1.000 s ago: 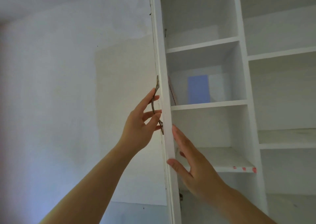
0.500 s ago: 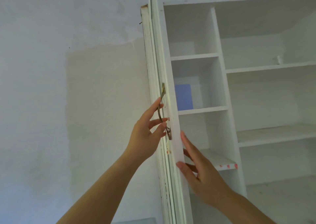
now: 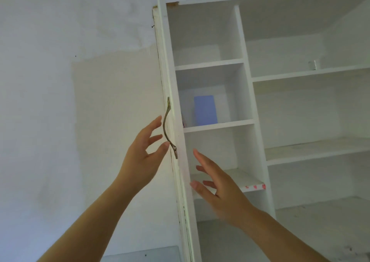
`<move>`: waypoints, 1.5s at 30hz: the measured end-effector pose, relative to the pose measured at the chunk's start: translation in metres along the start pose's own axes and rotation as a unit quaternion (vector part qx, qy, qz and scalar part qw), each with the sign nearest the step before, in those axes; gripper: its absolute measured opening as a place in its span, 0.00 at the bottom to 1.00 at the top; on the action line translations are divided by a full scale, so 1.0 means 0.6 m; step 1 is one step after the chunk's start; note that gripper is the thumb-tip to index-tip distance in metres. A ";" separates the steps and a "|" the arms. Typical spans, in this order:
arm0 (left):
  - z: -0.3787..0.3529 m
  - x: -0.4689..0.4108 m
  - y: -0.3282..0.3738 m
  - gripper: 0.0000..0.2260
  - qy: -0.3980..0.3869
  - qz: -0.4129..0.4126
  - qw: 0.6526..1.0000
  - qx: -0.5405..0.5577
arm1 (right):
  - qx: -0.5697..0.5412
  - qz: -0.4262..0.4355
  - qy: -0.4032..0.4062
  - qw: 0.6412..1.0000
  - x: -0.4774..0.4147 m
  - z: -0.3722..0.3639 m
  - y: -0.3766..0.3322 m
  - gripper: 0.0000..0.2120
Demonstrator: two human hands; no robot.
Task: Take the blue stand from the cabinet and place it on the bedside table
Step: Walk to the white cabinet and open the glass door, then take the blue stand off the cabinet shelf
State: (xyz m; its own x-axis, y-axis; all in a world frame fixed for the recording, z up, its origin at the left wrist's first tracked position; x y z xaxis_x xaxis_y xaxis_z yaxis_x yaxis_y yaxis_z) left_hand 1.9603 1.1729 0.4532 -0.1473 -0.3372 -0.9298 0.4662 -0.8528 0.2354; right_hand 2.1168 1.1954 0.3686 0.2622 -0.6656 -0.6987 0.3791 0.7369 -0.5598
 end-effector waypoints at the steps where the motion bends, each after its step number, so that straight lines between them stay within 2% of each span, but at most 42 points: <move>1: 0.003 0.003 0.007 0.24 0.009 0.004 1.000 -0.009 | -0.003 0.003 -0.005 1.000 0.003 0.010 0.001 0.27; 7: -0.015 0.013 0.088 0.19 0.034 -0.034 0.998 -0.051 | 0.008 0.004 -0.024 1.000 0.024 0.087 0.022 0.25; 12: -0.079 0.021 0.153 0.19 0.028 -0.045 0.995 -0.081 | 0.039 0.009 -0.024 0.999 0.051 0.168 0.053 0.25; 18: -0.218 0.031 0.172 0.13 -0.050 -0.024 0.996 -0.065 | 0.073 -0.012 -0.029 0.997 0.096 0.264 0.110 0.23; 24: -0.350 0.023 0.156 0.18 -0.104 0.009 0.992 -0.065 | 0.127 -0.028 -0.027 0.991 0.108 0.353 0.170 0.23; 32: -0.450 -0.045 0.080 0.23 -0.111 0.011 0.991 -0.078 | 0.154 -0.020 -0.017 0.988 0.022 0.403 0.240 0.22; 36: -0.489 -0.097 0.003 0.16 -0.083 -0.009 0.994 -0.069 | 0.163 -0.012 0.000 0.987 -0.049 0.409 0.286 0.21; 41: -0.514 -0.185 -0.095 0.13 -0.032 -0.022 0.997 -0.069 | 0.173 0.017 0.031 0.984 -0.164 0.416 0.332 0.22; 45: -0.522 -0.252 -0.159 0.11 -0.020 -0.036 0.995 -0.090 | 0.165 0.041 0.043 0.985 -0.257 0.413 0.355 0.21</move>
State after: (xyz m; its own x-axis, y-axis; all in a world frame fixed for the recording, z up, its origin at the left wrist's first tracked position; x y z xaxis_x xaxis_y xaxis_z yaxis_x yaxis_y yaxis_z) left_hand 2.2112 1.4302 0.4826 -0.2191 -0.2957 -0.9298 0.6006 -0.7919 0.1103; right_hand 2.3769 1.4260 0.4672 0.2327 -0.5821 -0.7791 0.6309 0.7000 -0.3345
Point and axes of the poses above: each hand's wrist, its own x-axis away from the middle knuckle, its own z-axis out of the back of the hand, y = z × x, the point moved 7 cm from there along -x, towards the middle knuckle, and after that the axes turned 9 degrees about -z, right-handed, at the moved point
